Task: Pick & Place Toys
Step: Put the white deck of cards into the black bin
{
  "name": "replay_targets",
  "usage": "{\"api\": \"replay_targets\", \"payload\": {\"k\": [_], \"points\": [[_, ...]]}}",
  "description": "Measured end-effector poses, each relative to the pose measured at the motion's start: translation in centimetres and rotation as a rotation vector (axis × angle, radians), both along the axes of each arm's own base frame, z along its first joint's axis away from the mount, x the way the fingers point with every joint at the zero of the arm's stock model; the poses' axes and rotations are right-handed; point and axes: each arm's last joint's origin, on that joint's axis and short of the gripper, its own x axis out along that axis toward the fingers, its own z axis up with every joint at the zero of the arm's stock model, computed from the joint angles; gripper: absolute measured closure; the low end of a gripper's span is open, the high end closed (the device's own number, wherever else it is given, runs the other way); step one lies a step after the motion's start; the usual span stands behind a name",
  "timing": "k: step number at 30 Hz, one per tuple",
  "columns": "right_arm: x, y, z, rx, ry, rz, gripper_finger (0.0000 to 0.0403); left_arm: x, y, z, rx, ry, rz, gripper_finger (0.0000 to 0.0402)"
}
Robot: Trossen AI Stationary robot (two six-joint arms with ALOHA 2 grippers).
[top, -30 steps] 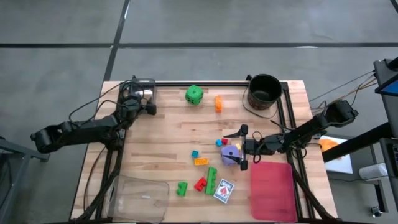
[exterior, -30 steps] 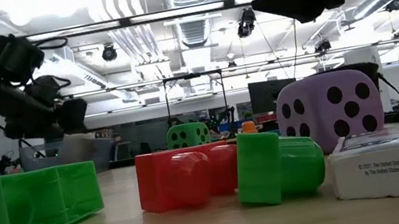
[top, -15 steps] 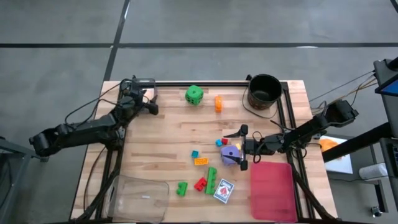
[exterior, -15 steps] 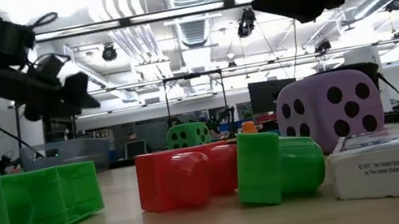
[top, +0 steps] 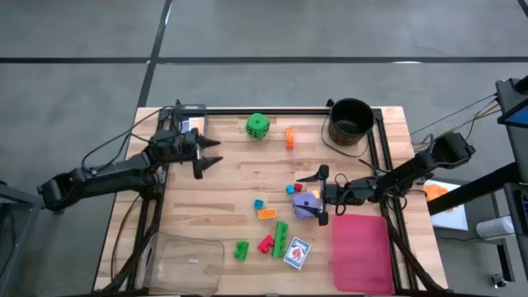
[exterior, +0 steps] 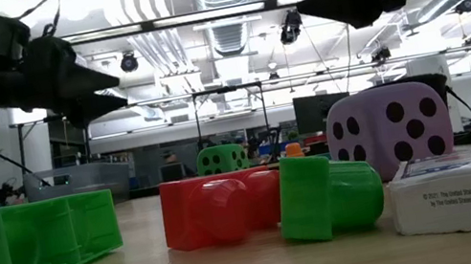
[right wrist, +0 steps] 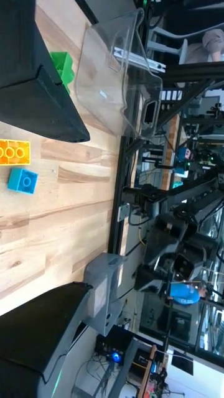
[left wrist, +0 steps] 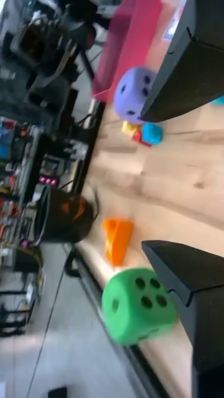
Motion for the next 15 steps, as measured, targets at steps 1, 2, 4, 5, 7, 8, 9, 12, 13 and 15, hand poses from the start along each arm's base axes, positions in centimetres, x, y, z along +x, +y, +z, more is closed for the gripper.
{"api": "replay_targets", "payload": {"k": [1, 2, 4, 5, 7, 8, 9, 12, 13, 15], "points": [[0.0, 0.0, 0.0, 0.003, 0.000, -0.001, 0.0018, 0.1, -0.2, -0.1, 0.008, 0.006, -0.014, 0.0075], [0.0, 0.0, 0.0, 0.009, -0.001, -0.002, 0.0018, 0.2, -0.4, -0.1, 0.021, 0.009, -0.029, 0.0075], [0.0, -0.1, 0.0, 0.020, -0.001, -0.003, 0.0018, 0.4, -0.7, -0.1, 0.041, 0.015, -0.062, 0.0075], [0.0, -0.1, 0.0, 0.025, -0.001, -0.003, 0.0018, 0.4, -0.9, -0.1, 0.051, 0.016, -0.076, 0.0075], [0.2, 0.0, 0.3, 0.033, -0.008, -0.003, 0.0018, 0.6, -1.2, -0.1, 0.063, 0.017, -0.097, 0.0075], [0.4, 0.1, 0.5, 0.039, -0.009, -0.003, 0.0018, 0.6, -1.3, -0.1, 0.069, 0.018, -0.105, 0.0075], [0.7, 0.2, 0.8, 0.045, -0.002, -0.003, 0.0018, 0.6, -1.3, -0.1, 0.076, 0.020, -0.109, 0.0075], [1.9, 0.9, 1.6, 0.066, 0.077, 0.007, 0.0018, 0.6, -1.4, -0.2, 0.080, 0.024, -0.108, 0.0074], [2.3, 1.2, 2.0, 0.075, 0.122, 0.014, 0.0018, 0.6, -1.4, -0.2, 0.082, 0.028, -0.109, 0.0074], [3.2, 1.9, 2.9, 0.107, 0.232, 0.015, 0.0018, 0.6, -1.4, -0.3, 0.083, 0.039, -0.111, 0.0074]]}}
